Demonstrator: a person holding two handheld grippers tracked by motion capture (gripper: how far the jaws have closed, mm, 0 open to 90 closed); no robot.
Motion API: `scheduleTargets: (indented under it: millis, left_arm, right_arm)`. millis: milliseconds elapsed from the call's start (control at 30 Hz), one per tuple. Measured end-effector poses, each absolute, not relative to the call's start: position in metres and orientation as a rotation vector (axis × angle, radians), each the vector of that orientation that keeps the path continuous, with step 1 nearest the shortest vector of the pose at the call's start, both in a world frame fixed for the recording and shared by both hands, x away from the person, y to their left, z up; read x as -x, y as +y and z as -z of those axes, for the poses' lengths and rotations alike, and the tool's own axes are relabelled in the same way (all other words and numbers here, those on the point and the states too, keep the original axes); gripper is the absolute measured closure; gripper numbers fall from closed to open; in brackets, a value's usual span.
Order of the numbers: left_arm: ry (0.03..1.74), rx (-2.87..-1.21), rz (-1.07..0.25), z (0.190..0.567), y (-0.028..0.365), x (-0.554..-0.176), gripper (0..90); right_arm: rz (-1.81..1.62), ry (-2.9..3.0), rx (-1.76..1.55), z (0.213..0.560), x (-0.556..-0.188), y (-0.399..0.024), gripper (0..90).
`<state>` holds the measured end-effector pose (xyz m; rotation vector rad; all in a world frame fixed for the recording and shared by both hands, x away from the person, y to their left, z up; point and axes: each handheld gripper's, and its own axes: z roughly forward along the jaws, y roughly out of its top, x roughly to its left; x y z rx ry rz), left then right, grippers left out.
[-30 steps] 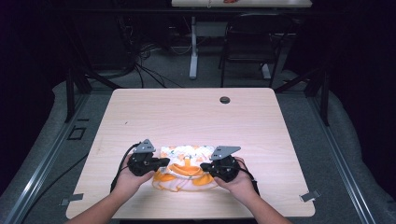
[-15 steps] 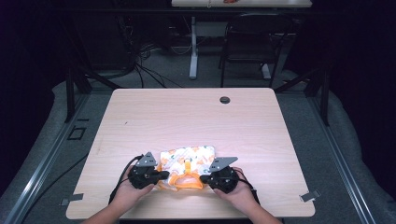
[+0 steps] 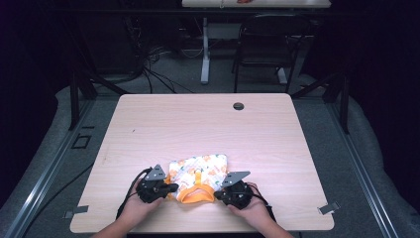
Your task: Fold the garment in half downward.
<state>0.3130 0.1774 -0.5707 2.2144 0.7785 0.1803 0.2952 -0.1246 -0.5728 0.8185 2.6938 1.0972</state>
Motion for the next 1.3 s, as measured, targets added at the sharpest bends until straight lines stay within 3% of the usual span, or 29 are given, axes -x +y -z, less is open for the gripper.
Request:
scheduleTargets:
  millis: [1300]
  left_arm:
    - [0.926,-2.104,-0.205,0.576,0.174,-0.359,89.8]
  right_arm:
    - [-1.142,2.589,-0.975,0.579,-0.332,-0.124,89.8]
